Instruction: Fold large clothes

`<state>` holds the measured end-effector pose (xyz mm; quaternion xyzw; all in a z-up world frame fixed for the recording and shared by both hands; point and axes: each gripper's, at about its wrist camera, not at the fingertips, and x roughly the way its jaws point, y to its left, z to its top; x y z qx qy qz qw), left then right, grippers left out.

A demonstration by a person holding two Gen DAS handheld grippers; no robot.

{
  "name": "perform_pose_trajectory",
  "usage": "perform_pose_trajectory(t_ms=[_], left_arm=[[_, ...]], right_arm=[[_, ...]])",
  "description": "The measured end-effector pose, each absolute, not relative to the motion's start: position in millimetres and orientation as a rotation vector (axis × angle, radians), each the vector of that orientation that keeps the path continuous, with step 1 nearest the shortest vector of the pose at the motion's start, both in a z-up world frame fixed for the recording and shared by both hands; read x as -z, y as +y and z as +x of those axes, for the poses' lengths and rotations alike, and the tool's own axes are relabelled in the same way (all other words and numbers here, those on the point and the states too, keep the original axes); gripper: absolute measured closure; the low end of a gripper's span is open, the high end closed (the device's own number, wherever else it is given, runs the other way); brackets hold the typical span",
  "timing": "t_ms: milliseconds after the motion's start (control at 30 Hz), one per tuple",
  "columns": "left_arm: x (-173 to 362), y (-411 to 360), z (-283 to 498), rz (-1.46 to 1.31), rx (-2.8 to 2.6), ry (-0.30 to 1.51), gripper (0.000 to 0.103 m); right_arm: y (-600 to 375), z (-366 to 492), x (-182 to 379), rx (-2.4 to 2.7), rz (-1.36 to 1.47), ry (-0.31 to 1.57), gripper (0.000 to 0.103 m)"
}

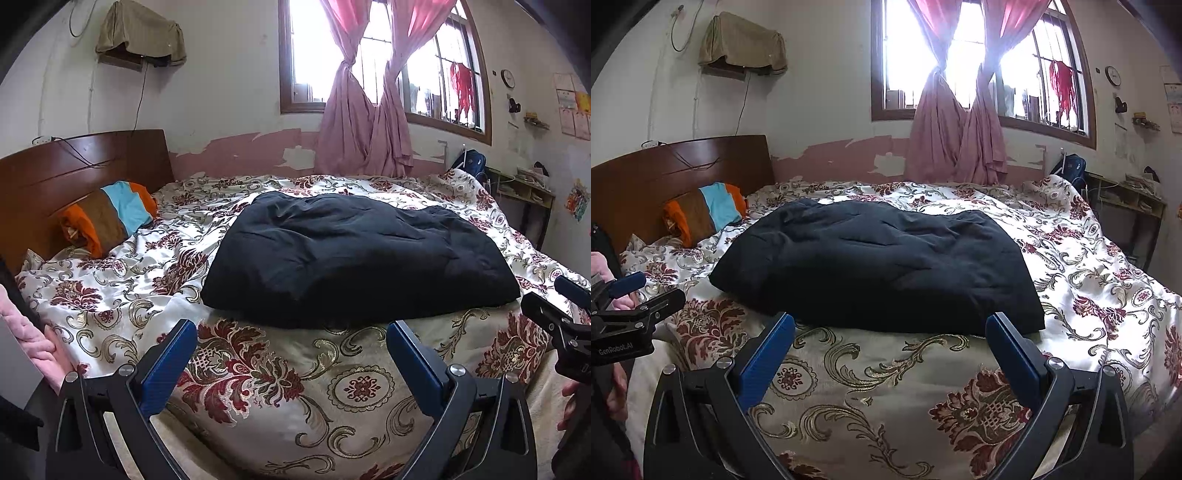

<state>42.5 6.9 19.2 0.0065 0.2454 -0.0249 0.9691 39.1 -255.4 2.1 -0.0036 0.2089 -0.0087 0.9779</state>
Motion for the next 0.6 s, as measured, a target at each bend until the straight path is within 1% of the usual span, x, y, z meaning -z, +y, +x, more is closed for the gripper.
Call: perform_pose_trajectory(t_ms=[600], left_arm=[[-20.6, 6.5, 42.4, 0.016, 0.051, 0.496, 0.000]], right_arm=[[-252.2, 38.7, -2.2, 0.018, 0.001, 0.422, 0.002]])
